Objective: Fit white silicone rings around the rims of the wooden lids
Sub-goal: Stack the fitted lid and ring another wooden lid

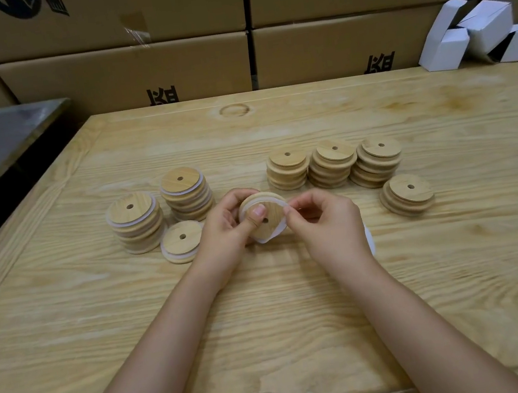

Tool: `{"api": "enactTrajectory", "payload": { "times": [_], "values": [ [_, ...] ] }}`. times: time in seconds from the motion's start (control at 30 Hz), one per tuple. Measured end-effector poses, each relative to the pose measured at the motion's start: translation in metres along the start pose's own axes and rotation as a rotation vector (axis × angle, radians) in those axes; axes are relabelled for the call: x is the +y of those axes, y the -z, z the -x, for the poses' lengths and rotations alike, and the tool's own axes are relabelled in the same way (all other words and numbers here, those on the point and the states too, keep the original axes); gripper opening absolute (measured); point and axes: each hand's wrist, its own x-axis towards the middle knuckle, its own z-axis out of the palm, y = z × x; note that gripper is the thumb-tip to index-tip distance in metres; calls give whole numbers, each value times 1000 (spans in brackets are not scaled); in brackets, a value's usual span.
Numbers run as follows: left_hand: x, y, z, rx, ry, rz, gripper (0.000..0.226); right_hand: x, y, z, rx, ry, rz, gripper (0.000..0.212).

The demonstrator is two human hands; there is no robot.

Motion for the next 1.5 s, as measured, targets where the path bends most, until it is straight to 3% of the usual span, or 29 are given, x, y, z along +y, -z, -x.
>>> {"api": "enactTrajectory", "payload": {
  "times": [0.33, 0.93, 1.5],
  "values": [
    [0, 4, -3, -20, 75, 142, 19, -2, 3, -3, -99, -42, -109, 13],
    [-2, 6, -4, -2, 45, 144, 17, 0, -5, 4, 15, 49, 169, 1],
    [-3, 7, -5, 77, 69, 173, 16, -3, -4, 2, -74, -51, 24, 17]
  ]
}}
